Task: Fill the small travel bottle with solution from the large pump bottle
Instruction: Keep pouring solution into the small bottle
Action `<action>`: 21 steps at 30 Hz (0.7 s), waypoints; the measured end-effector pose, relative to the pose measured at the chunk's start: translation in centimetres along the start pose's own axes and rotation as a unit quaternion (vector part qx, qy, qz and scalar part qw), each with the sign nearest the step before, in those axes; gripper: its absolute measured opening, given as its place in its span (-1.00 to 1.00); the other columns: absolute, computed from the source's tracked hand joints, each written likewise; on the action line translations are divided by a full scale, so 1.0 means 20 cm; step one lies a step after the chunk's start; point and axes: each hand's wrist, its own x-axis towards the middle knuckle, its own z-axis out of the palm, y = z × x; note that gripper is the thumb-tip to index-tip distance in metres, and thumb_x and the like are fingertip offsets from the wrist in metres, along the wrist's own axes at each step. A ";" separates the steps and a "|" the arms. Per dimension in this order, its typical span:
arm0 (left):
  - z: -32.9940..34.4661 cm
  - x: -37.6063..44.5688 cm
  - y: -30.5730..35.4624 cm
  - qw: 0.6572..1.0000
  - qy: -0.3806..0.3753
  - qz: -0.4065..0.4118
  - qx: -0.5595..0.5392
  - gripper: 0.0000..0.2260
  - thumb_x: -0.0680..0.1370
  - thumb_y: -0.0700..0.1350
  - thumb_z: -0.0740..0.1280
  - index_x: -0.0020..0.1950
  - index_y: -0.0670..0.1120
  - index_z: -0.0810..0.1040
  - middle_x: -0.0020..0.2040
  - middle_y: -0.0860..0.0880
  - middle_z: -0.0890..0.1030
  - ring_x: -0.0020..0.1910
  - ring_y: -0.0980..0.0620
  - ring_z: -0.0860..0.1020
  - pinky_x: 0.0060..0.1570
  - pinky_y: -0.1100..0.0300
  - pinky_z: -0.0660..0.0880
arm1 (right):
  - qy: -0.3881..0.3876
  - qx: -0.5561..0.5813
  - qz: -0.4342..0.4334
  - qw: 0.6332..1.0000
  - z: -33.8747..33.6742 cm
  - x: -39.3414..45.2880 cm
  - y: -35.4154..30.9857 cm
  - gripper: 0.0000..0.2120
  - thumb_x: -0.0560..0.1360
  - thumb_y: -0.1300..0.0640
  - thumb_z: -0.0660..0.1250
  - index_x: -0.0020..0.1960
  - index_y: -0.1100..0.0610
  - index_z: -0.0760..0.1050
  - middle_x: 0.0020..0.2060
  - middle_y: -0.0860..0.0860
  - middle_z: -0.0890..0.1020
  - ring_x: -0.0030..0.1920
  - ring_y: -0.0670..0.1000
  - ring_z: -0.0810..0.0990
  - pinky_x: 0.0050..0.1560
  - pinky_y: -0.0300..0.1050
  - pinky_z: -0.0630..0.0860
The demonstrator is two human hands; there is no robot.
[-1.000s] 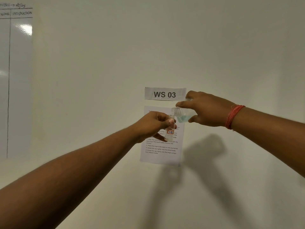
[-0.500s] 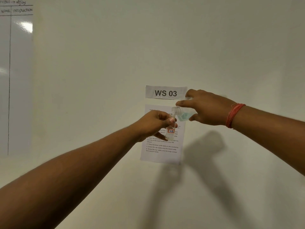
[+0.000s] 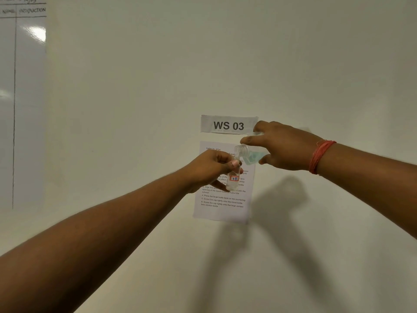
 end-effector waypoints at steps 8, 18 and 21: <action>0.00 0.00 -0.02 1.000 0.000 -0.003 0.000 -0.72 0.66 -0.04 0.30 0.14 -0.22 0.66 0.12 -0.10 0.71 0.05 -0.07 0.71 -0.06 -0.04 0.70 | -0.005 0.004 0.000 1.000 0.02 0.01 0.00 -0.35 0.47 -0.01 0.43 0.49 -0.13 0.25 0.35 0.05 0.38 0.25 0.13 0.44 0.17 0.06 0.52; -0.01 0.01 -0.03 1.000 0.001 -0.002 -0.005 -0.73 0.66 -0.05 0.30 0.15 -0.23 0.66 0.11 -0.09 0.71 0.03 -0.05 0.71 -0.10 0.00 0.70 | -0.005 0.009 -0.001 1.000 0.03 0.01 0.00 -0.35 0.47 0.00 0.43 0.49 -0.12 0.26 0.33 0.05 0.38 0.24 0.13 0.44 0.17 0.05 0.52; -0.01 0.01 -0.03 1.000 0.002 -0.001 0.000 -0.73 0.66 -0.05 0.30 0.15 -0.23 0.67 0.11 -0.09 0.71 0.03 -0.03 0.71 -0.13 0.05 0.70 | -0.006 0.009 -0.002 1.000 0.03 0.02 0.00 -0.35 0.47 0.00 0.44 0.49 -0.12 0.27 0.33 0.05 0.38 0.24 0.13 0.44 0.18 0.06 0.52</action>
